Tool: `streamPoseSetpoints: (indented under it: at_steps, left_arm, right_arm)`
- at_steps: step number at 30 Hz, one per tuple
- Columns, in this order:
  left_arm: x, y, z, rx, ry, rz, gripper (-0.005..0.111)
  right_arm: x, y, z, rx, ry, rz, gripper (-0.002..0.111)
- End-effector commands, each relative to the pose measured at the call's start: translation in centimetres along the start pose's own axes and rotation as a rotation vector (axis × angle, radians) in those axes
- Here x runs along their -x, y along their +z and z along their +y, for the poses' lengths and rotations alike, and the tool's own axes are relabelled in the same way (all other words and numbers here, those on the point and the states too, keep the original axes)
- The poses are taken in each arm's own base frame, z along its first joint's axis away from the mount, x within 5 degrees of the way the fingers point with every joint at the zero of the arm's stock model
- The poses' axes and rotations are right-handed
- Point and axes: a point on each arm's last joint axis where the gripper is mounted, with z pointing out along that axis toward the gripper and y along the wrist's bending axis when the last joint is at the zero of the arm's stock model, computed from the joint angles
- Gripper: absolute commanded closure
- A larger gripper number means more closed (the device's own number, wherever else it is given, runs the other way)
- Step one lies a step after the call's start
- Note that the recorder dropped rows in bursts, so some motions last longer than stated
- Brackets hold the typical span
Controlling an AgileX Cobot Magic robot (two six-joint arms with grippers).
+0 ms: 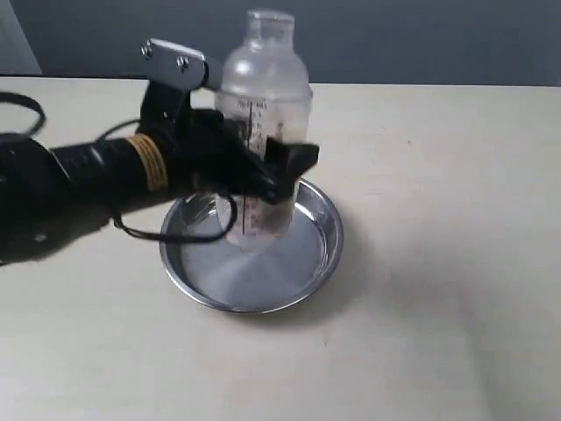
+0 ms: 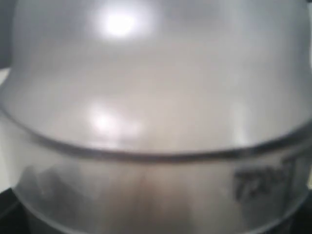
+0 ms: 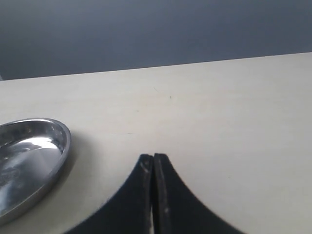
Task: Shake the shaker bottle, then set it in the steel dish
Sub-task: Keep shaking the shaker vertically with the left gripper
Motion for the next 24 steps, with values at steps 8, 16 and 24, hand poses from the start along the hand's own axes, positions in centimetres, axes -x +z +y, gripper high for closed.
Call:
streamPoseSetpoints:
  at_steps: [8, 16, 24]
  left_arm:
    - [1.3, -0.4, -1.0, -0.048, -0.006, -0.077, 0.106]
    - [-3.8, 1.0, 0.0, -0.012, -0.016, 0.125, 0.106]
    - [3.9, -1.4, -1.0, -0.033, 0.078, -0.140, 0.106]
  right_arm:
    - [0.0, 0.0, 0.0, 0.003, -0.003, -0.010, 0.109]
    - [0.0, 0.0, 0.0, 0.003, -0.003, -0.010, 0.109]
    - [0.0, 0.0, 0.0, 0.003, -0.003, -0.010, 0.109]
